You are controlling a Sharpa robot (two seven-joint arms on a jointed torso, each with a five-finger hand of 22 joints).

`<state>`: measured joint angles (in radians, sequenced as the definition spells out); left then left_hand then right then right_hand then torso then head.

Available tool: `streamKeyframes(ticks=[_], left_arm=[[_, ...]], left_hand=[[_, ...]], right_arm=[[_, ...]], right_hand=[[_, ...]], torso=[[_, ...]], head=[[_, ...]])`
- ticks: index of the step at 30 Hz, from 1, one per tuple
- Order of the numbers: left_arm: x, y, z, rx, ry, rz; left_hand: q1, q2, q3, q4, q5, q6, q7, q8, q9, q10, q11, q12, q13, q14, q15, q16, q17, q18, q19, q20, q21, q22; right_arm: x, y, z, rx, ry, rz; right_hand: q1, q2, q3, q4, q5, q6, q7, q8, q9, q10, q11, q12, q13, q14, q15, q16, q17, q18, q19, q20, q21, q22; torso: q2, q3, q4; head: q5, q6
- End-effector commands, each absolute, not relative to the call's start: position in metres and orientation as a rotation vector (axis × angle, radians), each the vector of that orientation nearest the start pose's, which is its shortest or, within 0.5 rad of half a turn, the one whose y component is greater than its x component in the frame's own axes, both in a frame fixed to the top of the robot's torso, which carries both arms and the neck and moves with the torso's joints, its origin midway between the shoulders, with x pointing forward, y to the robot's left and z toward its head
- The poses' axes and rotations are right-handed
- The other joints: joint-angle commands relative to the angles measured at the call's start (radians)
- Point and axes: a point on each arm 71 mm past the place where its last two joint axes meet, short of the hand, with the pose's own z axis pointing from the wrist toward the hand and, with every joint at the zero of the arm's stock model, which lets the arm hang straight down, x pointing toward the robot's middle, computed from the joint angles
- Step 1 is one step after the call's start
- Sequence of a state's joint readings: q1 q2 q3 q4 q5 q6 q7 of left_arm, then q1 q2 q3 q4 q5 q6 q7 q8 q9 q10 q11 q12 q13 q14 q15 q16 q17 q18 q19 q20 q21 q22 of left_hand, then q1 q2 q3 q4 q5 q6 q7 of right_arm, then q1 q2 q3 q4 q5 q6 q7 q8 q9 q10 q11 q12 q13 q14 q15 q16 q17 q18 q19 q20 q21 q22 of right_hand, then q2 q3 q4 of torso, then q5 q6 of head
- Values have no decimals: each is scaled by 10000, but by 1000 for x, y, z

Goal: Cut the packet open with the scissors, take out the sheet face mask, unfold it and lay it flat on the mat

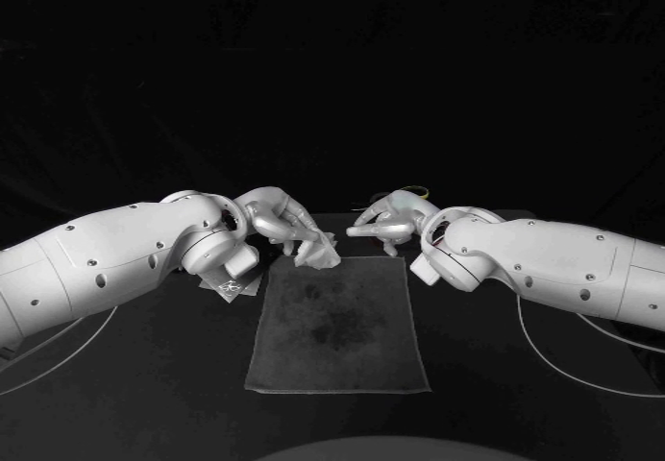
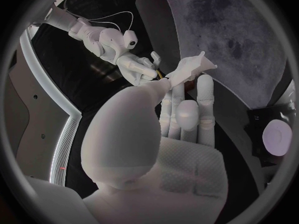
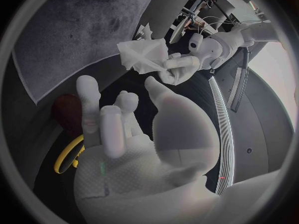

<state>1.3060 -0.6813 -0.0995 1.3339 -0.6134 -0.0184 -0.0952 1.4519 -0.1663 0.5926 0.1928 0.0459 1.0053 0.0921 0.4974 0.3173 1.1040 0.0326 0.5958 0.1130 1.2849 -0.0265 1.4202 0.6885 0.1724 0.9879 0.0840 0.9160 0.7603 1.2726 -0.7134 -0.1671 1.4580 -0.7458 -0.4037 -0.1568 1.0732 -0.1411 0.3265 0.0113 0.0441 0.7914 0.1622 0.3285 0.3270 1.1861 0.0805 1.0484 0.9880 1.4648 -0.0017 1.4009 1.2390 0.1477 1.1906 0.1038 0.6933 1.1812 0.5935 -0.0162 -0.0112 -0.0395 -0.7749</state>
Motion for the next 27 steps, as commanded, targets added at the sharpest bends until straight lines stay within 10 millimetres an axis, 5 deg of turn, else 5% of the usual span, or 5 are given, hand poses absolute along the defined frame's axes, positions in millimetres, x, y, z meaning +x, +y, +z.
streamKeyframes(ticks=[1, 6, 12, 27], left_arm=[[518, 166, -188, -6039, 21357, -11525], [517, 168, -190, -6698, 21464, -11538], [517, 172, -190, -7583, 21121, -11187], [517, 179, -191, -8919, 20249, -10460]], left_hand=[[-97, 16, 83, -6, 35, 8, -31, 77, 262, -19, -29, 65, 18, 60, -27, 76, 51, 106, -80, -16, 28, 10], [-241, -38, 285, -87, 36, 6, -40, 123, 321, -3, -41, 136, 28, 155, -42, 124, 213, 98, 15, -35, 102, 84], [-374, -96, 443, -154, 36, 8, -52, 164, 374, 13, -54, 192, 33, 246, -58, 159, 340, 70, 173, -54, 239, 234], [-591, -182, 699, -251, 36, 36, -81, 229, 456, 61, -82, 277, 35, 340, -89, 161, 387, 53, 304, -84, 317, 312]], right_arm=[[492, -173, -217, 5948, 18711, 8879], [481, -181, -228, 7088, 18406, 9105], [456, -185, -250, 8642, 18313, 9553], [414, -141, -294, 11719, 18286, 12902]], right_hand=[[207, 88, -159, 111, 43, 13, 15, -38, -17, -18, -13, 131, 63, 92, 72, 19, 58, 100, 39, 57, 55, 28], [701, 553, -344, 527, 79, 973, -283, 370, 62, 1098, -290, 1402, 1236, 471, -161, 481, 854, -89, 835, -112, 1343, 596], [961, 761, -411, 766, 75, 1396, -430, 404, -16, 1591, -426, 1987, 1866, 594, -286, 656, 1178, -206, 1189, -242, 1992, 905], [1261, 807, -534, 874, 61, 1369, -352, 105, -233, 1823, -368, 2369, 2295, 605, -249, 680, 1215, -176, 1062, -247, 1717, 837]], torso=[[11, -1, 6], [6, -1, 14], [-9, 2, 5], [6, -11, 10]], head=[[9, -40], [44, -65], [59, -100], [-32, -128]])
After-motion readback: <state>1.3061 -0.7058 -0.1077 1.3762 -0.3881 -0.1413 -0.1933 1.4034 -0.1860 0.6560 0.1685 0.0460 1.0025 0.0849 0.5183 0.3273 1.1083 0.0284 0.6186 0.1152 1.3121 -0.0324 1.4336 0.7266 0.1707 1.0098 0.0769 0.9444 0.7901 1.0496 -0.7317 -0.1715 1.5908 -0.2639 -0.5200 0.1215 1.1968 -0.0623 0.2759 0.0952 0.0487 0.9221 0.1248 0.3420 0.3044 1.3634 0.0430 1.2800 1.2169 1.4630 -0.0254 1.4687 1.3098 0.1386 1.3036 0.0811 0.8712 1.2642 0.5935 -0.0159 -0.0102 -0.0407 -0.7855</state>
